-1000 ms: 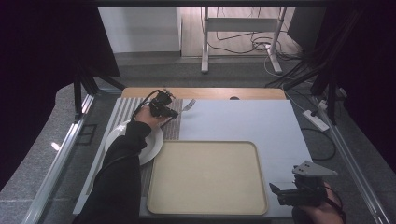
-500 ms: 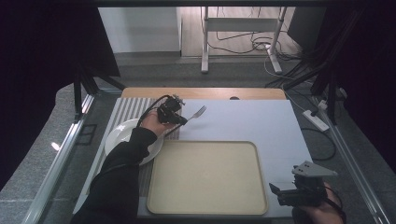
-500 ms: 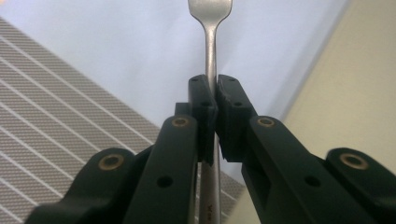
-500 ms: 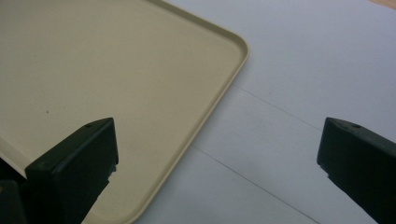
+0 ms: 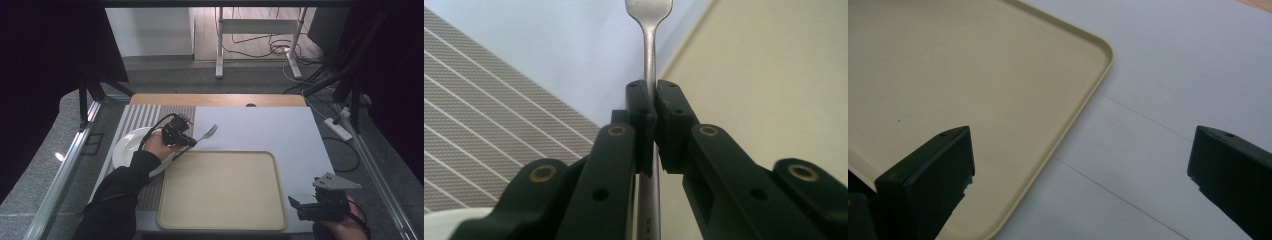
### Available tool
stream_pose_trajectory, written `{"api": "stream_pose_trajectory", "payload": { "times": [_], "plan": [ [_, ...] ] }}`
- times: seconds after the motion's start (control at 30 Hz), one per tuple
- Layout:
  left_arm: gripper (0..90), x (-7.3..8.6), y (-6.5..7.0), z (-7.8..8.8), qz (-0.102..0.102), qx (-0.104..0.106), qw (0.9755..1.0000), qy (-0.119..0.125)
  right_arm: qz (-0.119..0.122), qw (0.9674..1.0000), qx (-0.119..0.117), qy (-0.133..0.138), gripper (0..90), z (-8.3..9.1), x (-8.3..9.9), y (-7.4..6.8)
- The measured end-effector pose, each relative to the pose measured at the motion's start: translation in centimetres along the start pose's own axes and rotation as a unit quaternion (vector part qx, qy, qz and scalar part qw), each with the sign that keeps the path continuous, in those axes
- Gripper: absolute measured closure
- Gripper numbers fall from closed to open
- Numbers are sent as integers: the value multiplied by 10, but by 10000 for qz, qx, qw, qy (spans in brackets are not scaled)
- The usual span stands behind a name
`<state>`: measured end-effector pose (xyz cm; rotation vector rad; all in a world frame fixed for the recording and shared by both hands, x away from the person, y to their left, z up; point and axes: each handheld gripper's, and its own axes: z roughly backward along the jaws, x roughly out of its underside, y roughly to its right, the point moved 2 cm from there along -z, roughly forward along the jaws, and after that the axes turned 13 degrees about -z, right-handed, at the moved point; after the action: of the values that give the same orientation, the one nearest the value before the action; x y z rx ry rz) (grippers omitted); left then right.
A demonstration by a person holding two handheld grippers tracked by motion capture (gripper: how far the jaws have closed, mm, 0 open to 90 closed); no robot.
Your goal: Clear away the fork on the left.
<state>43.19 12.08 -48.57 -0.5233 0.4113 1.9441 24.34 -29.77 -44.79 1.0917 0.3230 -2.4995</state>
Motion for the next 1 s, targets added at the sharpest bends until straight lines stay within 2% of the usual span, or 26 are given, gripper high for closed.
{"api": "stream_pose_trajectory", "payload": {
  "times": [0.13, 0.33, 0.7, 1.0],
  "plan": [
    [848, -1, 15, 2, -98, 26, 9999, -56, -4, 10000, -4, 2, 0, 0, 0, 0],
    [848, 2, 39, 6, -207, -54, 9996, -190, -4, 10000, -6, 9, 0, 0, 0, 0],
    [847, 24, 75, 15, -74, -84, 9996, -264, 26, 10000, -11, 15, 0, 0, 0, -1],
    [847, 37, 110, 11, 1, -194, 9981, -590, 62, 10000, 1, 4, 0, 0, 0, -1]
  ]
}}
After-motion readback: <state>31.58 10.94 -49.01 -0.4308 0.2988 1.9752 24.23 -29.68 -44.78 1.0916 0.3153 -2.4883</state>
